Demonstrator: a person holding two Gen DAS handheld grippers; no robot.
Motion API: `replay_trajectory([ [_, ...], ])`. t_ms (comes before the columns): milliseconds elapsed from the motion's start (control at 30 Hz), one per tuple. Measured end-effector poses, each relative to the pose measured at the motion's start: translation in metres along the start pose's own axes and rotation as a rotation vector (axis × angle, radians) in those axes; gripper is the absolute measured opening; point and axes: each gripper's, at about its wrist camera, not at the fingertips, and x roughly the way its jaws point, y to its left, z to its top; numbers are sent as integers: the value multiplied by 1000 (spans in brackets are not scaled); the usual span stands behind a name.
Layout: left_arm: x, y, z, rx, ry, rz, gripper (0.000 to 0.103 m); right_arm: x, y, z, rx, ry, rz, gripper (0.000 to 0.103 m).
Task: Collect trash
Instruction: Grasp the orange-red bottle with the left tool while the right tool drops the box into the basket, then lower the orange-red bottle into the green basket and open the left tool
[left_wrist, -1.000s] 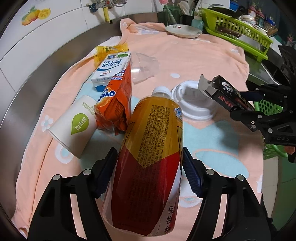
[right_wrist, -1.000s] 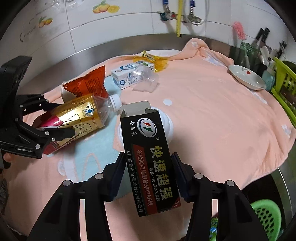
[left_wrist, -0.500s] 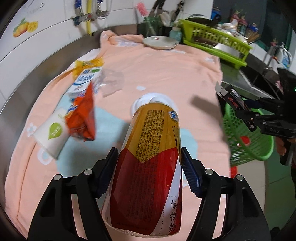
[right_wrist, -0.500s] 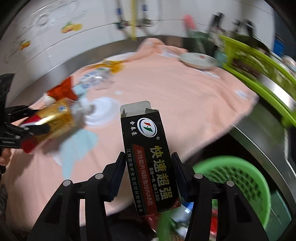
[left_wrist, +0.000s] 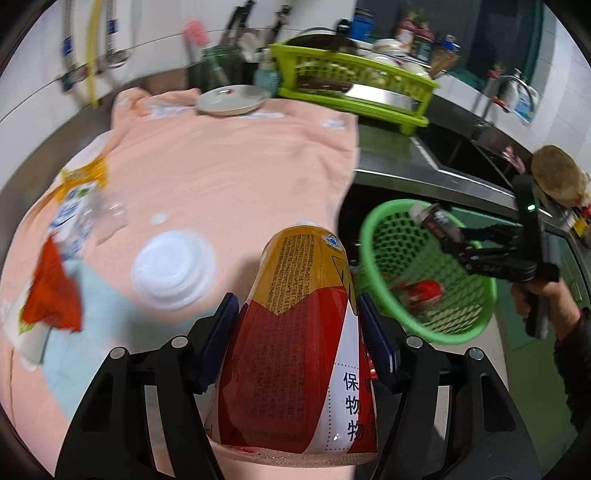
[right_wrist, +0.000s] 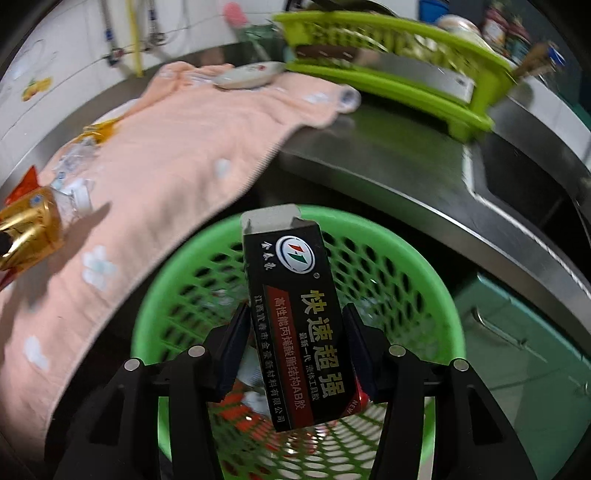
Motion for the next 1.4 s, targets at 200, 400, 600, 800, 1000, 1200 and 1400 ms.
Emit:
replay_trajectory([
  [200, 24, -49, 22, 47, 11, -74, 64, -6, -33, -14, 91, -31, 0, 64],
  [400, 48, -91, 39, 84, 20, -121, 64, -25, -52, -24, 128, -76, 0, 67],
  [600, 86, -129, 46, 103, 68, -158, 64, -45, -62, -36, 151, -122, 5, 70],
  [800, 120, -154, 46, 112, 118, -188, 65, -59, -69, -46, 168, -145, 8, 72],
  [1000, 135, -161, 41, 117, 131, -195, 69, -62, -67, -52, 175, -150, 28, 72],
  [1200, 129, -155, 38, 119, 114, -177, 78, -62, -59, -52, 167, -152, 41, 72],
  [1400, 105, -136, 33, 113, 80, -144, 78, -64, -47, -46, 142, -157, 47, 73],
])
